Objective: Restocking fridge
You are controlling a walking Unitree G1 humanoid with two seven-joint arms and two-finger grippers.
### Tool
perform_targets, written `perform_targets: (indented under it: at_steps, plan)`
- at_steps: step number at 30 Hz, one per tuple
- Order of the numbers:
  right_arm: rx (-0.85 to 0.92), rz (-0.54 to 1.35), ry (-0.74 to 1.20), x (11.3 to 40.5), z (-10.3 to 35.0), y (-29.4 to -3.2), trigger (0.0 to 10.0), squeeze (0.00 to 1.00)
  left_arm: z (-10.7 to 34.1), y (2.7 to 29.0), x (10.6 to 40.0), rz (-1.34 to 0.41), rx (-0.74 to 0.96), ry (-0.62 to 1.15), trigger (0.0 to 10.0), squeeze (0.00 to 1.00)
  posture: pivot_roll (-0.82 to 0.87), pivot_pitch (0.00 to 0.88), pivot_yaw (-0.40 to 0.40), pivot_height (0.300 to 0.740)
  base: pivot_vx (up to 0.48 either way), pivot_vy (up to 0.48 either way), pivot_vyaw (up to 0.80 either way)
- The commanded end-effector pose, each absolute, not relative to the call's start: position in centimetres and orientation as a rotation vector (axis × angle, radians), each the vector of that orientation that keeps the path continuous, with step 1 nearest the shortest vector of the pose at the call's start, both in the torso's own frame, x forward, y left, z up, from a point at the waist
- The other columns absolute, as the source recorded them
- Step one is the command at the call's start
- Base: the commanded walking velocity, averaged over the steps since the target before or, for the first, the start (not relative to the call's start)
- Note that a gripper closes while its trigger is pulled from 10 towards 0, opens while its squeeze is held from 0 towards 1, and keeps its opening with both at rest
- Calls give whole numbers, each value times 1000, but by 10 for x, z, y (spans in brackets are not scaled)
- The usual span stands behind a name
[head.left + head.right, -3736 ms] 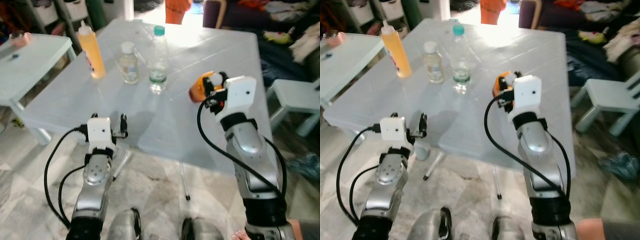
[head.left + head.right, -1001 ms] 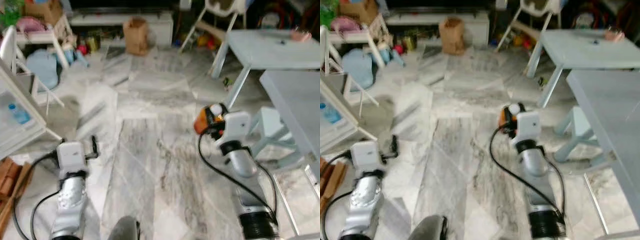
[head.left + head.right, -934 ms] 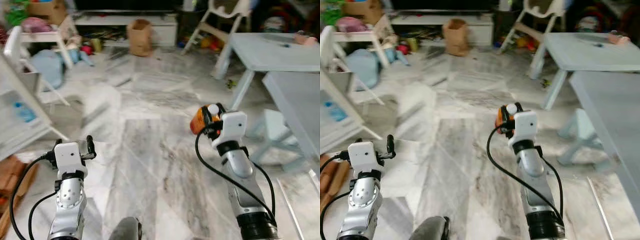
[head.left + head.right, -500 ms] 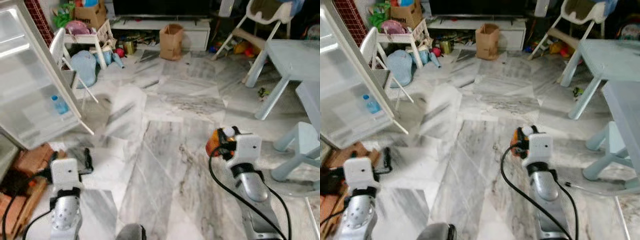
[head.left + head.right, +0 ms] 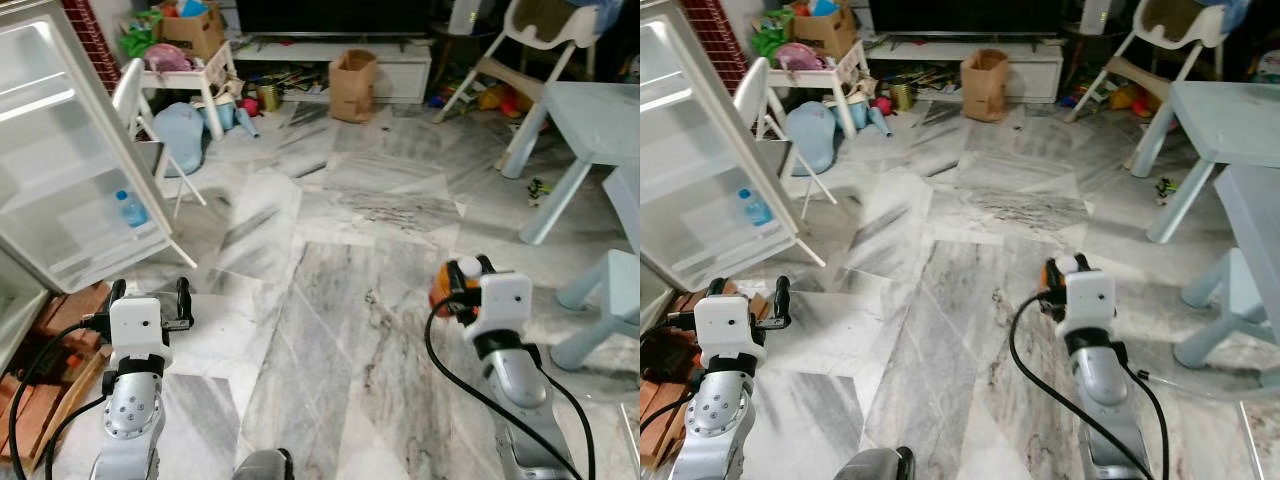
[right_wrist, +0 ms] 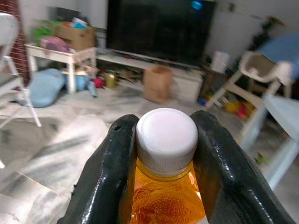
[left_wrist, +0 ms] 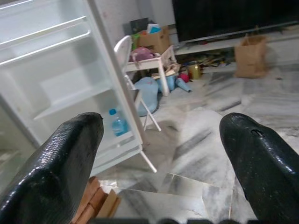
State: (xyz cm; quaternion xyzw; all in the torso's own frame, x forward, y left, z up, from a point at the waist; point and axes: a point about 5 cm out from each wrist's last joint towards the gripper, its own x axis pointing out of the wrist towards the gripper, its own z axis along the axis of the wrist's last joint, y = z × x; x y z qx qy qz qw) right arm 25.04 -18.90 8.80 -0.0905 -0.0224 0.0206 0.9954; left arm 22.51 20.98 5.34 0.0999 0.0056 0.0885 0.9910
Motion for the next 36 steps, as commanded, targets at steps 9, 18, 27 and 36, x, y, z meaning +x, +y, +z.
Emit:
perform_targets:
  at_steps: [9,18,27,36]
  plan:
    - [-170,117,-116,259,100,-172,10000,0,57,233,233,237,189,23,10000,0,24,10,37,740,473,0,561]
    - [-209,75,-111,258,99,-180,10000,0,50,222,229,218,171,36,10000,0,38,12,24,740,427,0,0]
    - [-151,107,-48,271,90,-167,10000,0,47,225,219,278,155,53,10000,0,82,26,-11,740,355,320,0]
    - [-221,176,-48,275,88,-159,10000,0,48,230,215,292,161,76,10000,0,99,49,-3,740,67,411,0]
